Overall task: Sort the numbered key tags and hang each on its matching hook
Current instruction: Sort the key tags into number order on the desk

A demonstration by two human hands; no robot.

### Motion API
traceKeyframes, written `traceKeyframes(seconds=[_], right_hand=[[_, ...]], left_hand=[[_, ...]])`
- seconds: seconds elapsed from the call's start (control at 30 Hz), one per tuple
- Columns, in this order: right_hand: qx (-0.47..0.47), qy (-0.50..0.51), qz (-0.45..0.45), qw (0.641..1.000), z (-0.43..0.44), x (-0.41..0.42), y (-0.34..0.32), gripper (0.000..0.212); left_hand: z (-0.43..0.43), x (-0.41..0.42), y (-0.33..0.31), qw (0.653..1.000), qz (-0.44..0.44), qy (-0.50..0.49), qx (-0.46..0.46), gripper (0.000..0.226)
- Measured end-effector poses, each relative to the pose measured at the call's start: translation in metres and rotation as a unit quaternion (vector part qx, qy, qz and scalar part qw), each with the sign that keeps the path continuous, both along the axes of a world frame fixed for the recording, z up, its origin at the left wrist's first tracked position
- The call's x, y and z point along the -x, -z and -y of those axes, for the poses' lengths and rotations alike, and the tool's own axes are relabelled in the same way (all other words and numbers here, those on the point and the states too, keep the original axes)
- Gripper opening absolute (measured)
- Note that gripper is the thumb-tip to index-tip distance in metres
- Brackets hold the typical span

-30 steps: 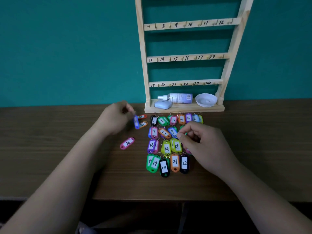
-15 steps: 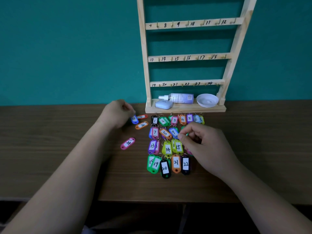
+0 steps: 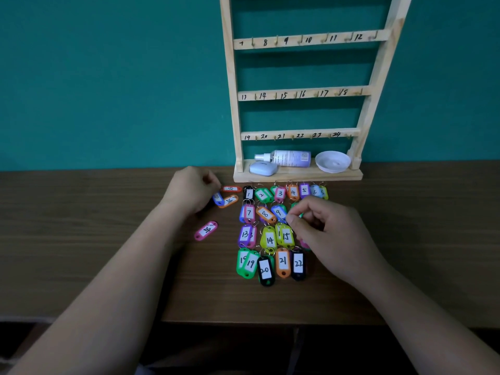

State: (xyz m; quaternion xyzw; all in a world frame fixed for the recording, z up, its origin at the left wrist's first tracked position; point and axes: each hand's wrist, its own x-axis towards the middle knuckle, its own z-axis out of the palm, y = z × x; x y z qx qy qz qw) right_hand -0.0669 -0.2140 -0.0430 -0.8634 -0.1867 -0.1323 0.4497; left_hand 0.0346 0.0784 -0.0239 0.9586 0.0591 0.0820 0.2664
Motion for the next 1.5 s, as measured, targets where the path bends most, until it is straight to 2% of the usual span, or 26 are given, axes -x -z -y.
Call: traceKeyframes(seconds=[0.17, 0.3, 0.47, 0.7, 0.8, 1.07, 1.17, 1.33, 1.5], right_hand=[[-0.003, 0.004, 0.005, 1.000, 0.001, 0.000, 0.000, 0.010], [-0.013, 0.003, 0.002, 1.000, 0.001, 0.001, -0.002, 0.013], [-0.031, -0.003, 0.003, 1.000, 0.000, 0.004, -0.006, 0.007], [-0.042, -0.029, -0.022, 0.998, 0.000, 0.005, -0.013, 0.027], [-0.050, -0.059, -0.060, 0.995, 0.003, 0.007, -0.016, 0.024], [-0.095, -0.114, -0.096, 0.984, 0.016, 0.007, -0.021, 0.003], [-0.103, -0.111, -0.108, 0.983, 0.024, 0.004, -0.023, 0.006], [-0.083, -0.077, -0.129, 0.985, 0.033, 0.003, -0.027, 0.012], [-0.084, -0.087, -0.167, 0.979, 0.030, 0.006, -0.027, 0.016]], left_hand=[[-0.002, 0.014, -0.015, 0.995, 0.093, 0.030, 0.025, 0.013], [0.003, 0.031, -0.027, 0.988, 0.122, 0.082, 0.051, 0.011], [0.021, 0.055, -0.035, 0.974, 0.116, 0.164, 0.108, 0.009], [0.054, 0.085, -0.040, 0.943, 0.091, 0.284, 0.146, 0.006], [0.064, 0.093, -0.042, 0.933, 0.083, 0.312, 0.156, 0.005], [0.078, 0.101, -0.037, 0.933, 0.074, 0.311, 0.167, 0.003], [0.082, 0.103, -0.036, 0.928, 0.074, 0.304, 0.200, 0.004], [0.084, 0.103, -0.034, 0.922, 0.044, 0.290, 0.254, 0.020], [0.090, 0.102, -0.027, 0.925, 0.036, 0.293, 0.239, 0.022]])
